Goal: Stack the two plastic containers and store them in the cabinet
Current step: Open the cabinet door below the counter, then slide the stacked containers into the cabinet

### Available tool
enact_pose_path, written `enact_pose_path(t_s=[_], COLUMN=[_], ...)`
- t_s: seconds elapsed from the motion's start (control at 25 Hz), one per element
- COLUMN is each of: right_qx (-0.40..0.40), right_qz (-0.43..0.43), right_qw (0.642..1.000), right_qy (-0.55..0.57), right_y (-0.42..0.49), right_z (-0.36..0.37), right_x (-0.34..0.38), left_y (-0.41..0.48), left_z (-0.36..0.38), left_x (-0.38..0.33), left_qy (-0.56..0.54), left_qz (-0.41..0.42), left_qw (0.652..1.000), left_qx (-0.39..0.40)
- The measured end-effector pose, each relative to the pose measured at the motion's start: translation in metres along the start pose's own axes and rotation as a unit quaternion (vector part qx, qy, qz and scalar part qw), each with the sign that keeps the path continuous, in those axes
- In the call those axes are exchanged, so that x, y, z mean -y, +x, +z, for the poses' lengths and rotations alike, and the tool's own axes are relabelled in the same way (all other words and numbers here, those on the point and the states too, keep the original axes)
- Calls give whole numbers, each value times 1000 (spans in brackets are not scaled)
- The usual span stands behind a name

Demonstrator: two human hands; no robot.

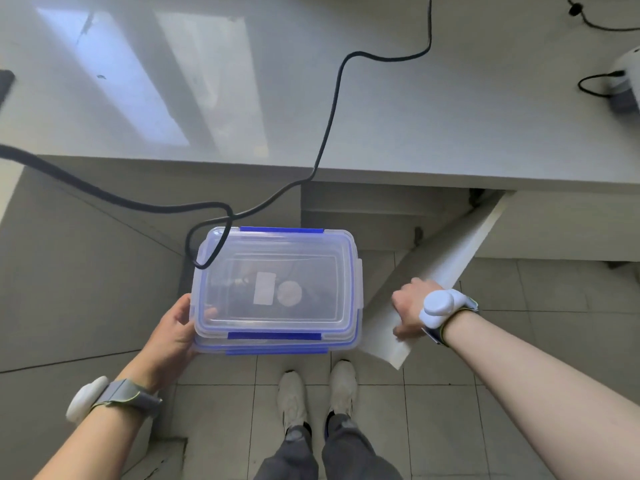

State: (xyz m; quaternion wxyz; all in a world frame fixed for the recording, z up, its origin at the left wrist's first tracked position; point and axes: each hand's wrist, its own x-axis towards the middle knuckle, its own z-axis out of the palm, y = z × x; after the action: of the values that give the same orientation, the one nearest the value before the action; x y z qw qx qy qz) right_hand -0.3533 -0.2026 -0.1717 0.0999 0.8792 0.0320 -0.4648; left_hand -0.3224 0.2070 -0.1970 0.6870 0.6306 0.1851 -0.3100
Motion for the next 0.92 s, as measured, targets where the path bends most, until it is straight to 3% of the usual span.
enact_pose_path(t_s=[0.28,0.48,0.6,0.72,0.8,0.92], right_qx=[34,-51,-74,-134,-172,-142], right_qz=[19,76,136,205,214,106], right_qw=[997,990,952,849,756,509], right_qy=[-68,110,263,468,594,842], right_y=[-13,4,16,29,36,47], right_z=[61,90,97,93,88,82], right_x=[-23,-43,-51,-54,-57,-55], left_y=[28,49,68,86,98,116], left_z=[52,81,97,110,118,134], left_x=[16,23,30,36,37,36], left_qy=[-4,19,39,49,44,46], left_qz=[-15,-16,-20,-21,-19,-18], left_qw=[1000,999,998,998,998,998], left_qx=[17,37,33,30,36,46])
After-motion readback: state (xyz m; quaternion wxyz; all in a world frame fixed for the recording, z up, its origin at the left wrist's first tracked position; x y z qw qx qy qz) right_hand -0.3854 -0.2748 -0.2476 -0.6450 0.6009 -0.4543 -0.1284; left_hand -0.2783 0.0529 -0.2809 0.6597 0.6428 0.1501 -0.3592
